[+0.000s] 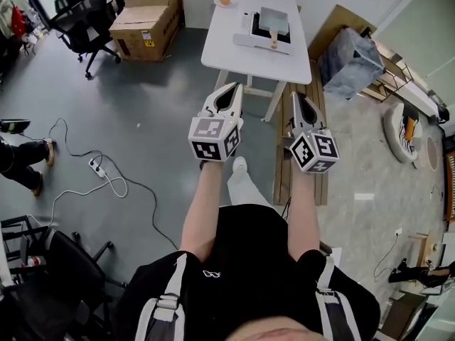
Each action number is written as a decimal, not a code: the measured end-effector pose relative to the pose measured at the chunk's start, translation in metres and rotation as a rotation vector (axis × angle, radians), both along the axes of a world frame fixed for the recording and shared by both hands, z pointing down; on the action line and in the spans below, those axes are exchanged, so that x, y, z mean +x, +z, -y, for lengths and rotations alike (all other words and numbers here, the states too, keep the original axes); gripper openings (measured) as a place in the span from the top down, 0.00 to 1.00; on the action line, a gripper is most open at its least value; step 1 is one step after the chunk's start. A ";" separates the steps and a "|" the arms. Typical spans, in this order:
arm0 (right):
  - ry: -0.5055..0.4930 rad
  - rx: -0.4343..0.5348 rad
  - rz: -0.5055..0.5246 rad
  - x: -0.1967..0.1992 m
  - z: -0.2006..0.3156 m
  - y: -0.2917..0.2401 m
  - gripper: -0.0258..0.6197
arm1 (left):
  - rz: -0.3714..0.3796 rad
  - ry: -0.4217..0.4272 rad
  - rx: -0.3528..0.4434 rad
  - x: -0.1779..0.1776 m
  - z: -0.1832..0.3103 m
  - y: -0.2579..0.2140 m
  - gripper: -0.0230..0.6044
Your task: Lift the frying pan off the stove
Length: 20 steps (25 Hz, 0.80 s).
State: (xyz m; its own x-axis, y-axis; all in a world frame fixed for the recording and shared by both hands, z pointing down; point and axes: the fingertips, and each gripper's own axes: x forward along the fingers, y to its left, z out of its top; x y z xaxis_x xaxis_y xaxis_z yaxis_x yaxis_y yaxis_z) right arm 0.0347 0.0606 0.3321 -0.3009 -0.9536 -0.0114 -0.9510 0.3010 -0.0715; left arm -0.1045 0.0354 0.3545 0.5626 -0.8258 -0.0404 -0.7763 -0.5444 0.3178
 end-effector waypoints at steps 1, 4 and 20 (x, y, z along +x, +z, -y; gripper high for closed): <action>-0.004 -0.003 0.009 0.001 0.010 0.003 0.96 | 0.003 0.003 -0.004 0.001 0.009 0.003 0.96; -0.036 -0.007 0.016 -0.004 0.044 0.011 0.96 | -0.009 -0.026 -0.041 -0.009 0.042 0.018 0.96; 0.024 -0.151 0.094 0.092 0.212 0.081 0.96 | -0.001 0.007 -0.135 0.078 0.193 0.069 0.96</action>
